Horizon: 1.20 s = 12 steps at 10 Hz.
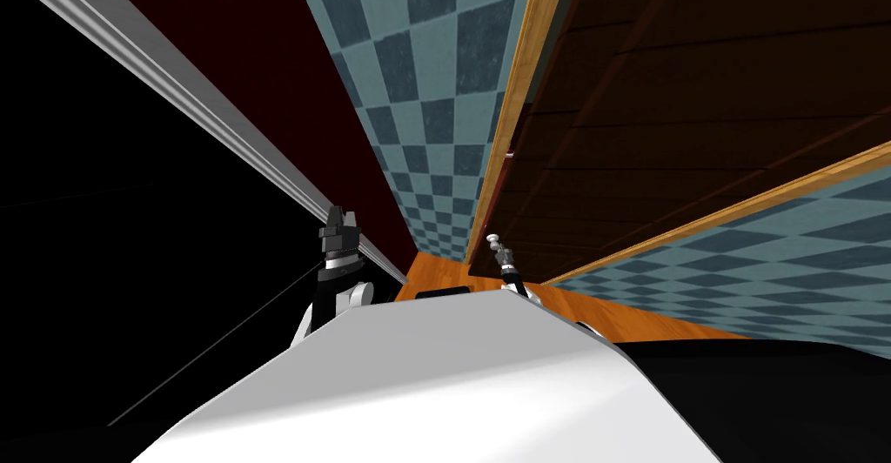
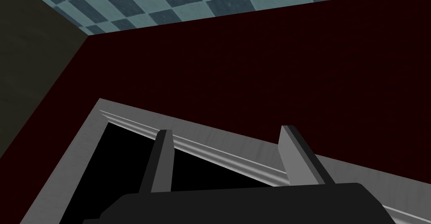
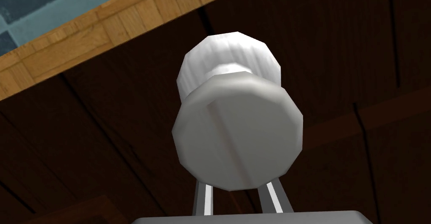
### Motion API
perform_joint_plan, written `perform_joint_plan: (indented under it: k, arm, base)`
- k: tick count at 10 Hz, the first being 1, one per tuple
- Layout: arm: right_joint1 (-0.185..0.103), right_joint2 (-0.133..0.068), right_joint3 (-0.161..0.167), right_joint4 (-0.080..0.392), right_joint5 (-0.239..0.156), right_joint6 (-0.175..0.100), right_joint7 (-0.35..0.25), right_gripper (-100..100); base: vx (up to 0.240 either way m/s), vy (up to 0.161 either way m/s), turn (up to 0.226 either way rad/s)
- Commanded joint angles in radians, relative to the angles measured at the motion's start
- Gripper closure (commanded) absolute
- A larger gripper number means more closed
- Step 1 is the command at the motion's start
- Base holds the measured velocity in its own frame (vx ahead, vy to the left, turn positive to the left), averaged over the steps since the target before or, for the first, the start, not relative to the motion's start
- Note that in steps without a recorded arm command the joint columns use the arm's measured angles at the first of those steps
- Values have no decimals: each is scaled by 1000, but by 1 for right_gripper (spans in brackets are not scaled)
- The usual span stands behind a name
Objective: Pull the door open
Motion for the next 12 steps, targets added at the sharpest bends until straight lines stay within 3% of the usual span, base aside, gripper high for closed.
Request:
perform_joint_plan:
  k: [1,4,12]
  arm:
    - [-25,14,17,9,-4,-17,-50,100]
    - [-26,14,20,10,-14,-16,-96,100]
    - [-34,14,36,12,-62,-11,-291,100]
  base:
    - [-30,-10,13]
    - [-27,-8,37]
    - [-32,-11,46]
